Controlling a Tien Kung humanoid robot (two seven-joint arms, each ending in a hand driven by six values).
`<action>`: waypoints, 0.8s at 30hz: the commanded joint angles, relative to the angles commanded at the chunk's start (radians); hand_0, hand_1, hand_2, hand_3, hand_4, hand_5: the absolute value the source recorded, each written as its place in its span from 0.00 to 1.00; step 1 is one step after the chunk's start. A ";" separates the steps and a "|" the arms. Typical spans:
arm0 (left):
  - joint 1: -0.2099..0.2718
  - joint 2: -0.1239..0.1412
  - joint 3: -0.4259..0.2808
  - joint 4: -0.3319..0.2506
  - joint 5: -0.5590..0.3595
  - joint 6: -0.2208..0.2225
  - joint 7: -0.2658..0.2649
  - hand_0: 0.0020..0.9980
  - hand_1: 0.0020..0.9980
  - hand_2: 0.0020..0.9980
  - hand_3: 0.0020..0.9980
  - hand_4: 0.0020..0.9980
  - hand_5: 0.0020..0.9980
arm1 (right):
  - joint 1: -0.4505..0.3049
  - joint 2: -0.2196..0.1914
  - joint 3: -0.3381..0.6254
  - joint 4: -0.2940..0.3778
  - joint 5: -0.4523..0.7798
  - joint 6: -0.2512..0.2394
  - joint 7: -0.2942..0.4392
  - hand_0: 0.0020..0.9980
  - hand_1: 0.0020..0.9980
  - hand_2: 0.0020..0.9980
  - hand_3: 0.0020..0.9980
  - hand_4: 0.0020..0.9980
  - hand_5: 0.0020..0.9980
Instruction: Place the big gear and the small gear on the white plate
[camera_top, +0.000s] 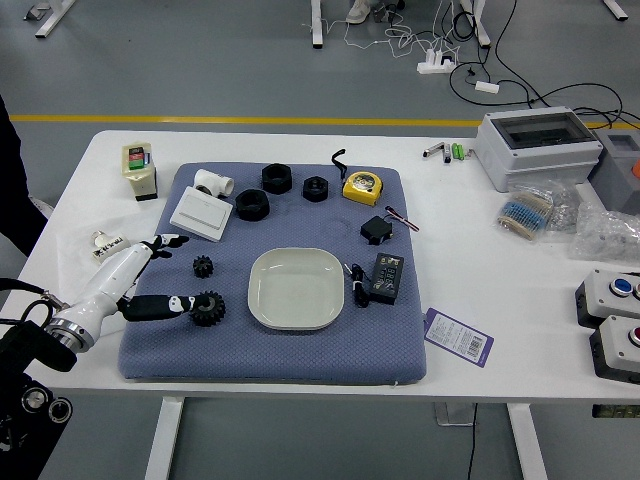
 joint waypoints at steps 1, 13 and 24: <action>0.000 0.001 0.002 -0.001 0.003 0.000 0.001 0.71 0.71 0.79 0.84 1.00 0.41 | 0.000 0.000 0.000 0.000 0.000 0.000 0.000 0.61 0.62 0.73 0.54 0.72 0.70; -0.029 0.011 0.080 0.042 0.069 0.021 0.041 0.63 0.67 0.74 0.70 0.97 0.29 | 0.004 -0.001 0.000 0.000 -0.002 0.000 -0.001 0.61 0.63 0.72 0.54 0.72 0.70; -0.079 0.008 0.114 0.093 0.126 0.007 0.077 0.48 0.60 0.62 0.62 0.83 0.21 | 0.007 -0.003 0.001 0.000 -0.002 -0.001 0.000 0.61 0.62 0.73 0.54 0.72 0.70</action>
